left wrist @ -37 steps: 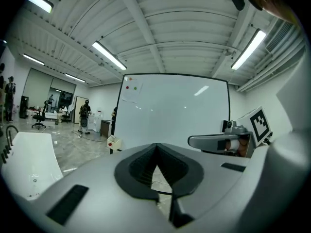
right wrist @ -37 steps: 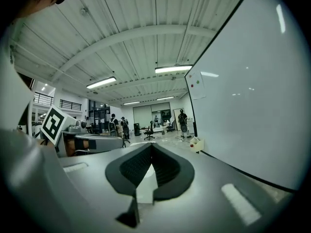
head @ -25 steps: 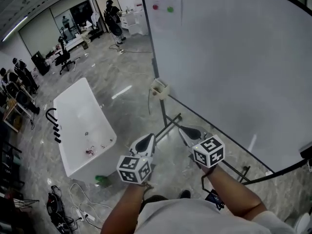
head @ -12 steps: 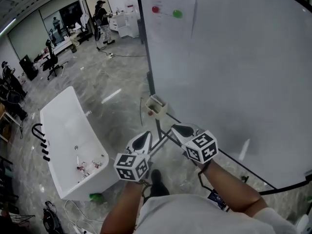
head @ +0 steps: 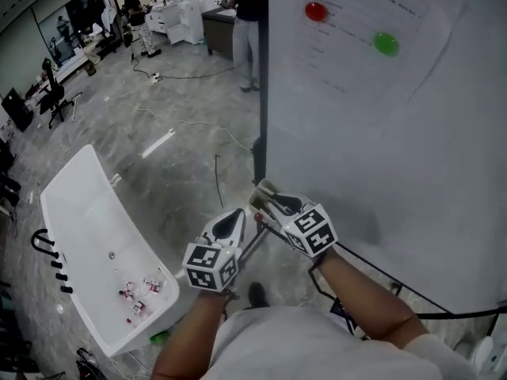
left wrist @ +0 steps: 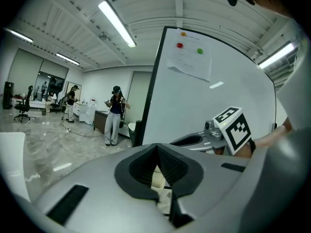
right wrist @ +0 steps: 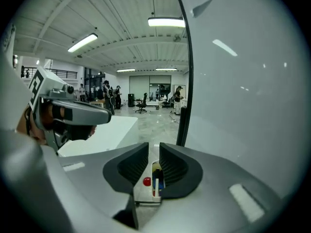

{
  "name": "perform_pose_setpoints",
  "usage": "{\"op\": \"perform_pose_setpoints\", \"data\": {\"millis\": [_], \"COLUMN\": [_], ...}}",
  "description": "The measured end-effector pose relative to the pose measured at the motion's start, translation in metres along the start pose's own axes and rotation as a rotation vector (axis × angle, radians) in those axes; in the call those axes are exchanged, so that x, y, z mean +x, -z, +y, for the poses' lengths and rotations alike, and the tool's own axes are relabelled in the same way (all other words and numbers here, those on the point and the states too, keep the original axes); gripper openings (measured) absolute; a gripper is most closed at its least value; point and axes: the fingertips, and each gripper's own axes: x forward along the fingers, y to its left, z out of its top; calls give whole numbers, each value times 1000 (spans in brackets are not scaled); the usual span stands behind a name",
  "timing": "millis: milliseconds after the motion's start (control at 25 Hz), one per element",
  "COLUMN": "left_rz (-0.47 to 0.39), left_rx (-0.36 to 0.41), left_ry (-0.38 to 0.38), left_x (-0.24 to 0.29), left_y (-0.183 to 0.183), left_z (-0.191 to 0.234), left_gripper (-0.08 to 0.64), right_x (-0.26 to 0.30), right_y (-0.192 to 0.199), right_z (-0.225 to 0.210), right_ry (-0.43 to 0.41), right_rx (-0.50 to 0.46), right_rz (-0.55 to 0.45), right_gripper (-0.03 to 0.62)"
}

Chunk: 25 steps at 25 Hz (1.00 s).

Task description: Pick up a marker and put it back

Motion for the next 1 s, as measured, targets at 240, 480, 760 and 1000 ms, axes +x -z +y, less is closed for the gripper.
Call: {"op": "perform_pose_setpoints", "data": {"millis": [240,480,760,1000], "left_rz": [30,57,83,86], "left_rx": [-32,-66,-98,-103], "left_ry": [48,87,104,93], "left_x": [42,66,74,70], "left_y": [-3,5,20,21], "left_z": [53,82,98,108], "left_gripper": [2,2,2,2], "right_x": [80,123,146,147], "right_y": [17,45,64,64], "right_z": [-30,-49,-60,-60], "right_ry": [67,83,117,146], "right_rx": [-132,-122,-174,-234], "right_rz": [154,276,347,348], "right_gripper": [50,51,57,64]}}
